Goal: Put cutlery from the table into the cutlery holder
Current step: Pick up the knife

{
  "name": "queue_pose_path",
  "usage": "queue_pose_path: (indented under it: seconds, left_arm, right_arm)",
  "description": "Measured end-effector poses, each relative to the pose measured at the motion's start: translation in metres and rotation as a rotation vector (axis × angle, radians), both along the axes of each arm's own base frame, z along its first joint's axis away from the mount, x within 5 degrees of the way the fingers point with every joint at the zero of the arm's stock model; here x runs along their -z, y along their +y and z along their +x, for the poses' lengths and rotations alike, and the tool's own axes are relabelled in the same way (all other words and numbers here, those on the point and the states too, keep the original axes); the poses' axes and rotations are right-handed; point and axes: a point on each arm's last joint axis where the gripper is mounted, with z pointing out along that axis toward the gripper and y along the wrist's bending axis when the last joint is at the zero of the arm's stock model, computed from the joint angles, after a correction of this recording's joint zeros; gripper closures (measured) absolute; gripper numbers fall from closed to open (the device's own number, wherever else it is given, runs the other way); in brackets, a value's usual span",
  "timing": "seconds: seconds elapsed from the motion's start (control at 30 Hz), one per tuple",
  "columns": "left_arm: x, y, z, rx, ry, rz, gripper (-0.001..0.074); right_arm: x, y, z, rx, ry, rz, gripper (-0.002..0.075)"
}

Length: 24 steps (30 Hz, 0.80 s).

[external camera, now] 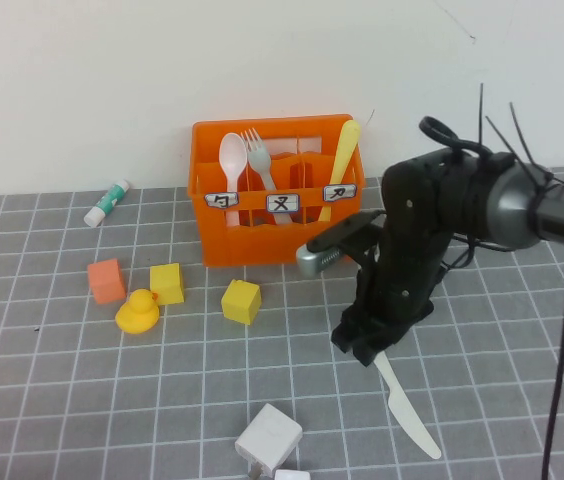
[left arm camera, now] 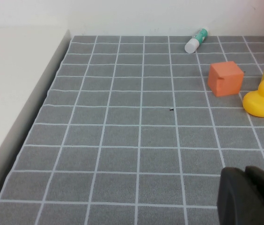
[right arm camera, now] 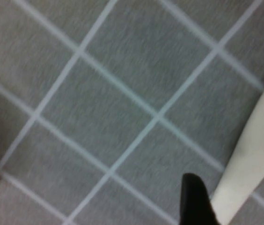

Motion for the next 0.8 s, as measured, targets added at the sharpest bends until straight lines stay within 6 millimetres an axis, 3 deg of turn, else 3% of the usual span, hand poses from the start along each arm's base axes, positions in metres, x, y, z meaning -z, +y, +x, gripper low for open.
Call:
queue_pose_path:
  seconds: [0.17,0.53,0.63,0.73,0.8]
  left_arm:
    - [0.0,0.0,0.0,0.0,0.0,0.0,0.0736]
    - [0.0,0.0,0.0,0.0,0.0,0.0,0.0736]
    - [0.0,0.0,0.0,0.0,0.0,0.0,0.0736]
    - [0.0,0.0,0.0,0.0,0.0,0.0,0.0736]
    - [0.0,0.0,0.0,0.0,0.0,0.0,0.0736]
  right_arm:
    - [0.008,0.0,0.011,0.033,-0.032,-0.049,0.0351]
    - [0.021,0.004,0.013,0.025,-0.036,-0.092,0.0365]
    - [0.022,0.006,0.013,0.018,-0.043,-0.092,0.0419]
    - [0.021,0.008,0.013,0.018,-0.051,-0.076,0.0542]
    - [0.02,0.011,0.013,0.037,-0.041,-0.044,0.0535]
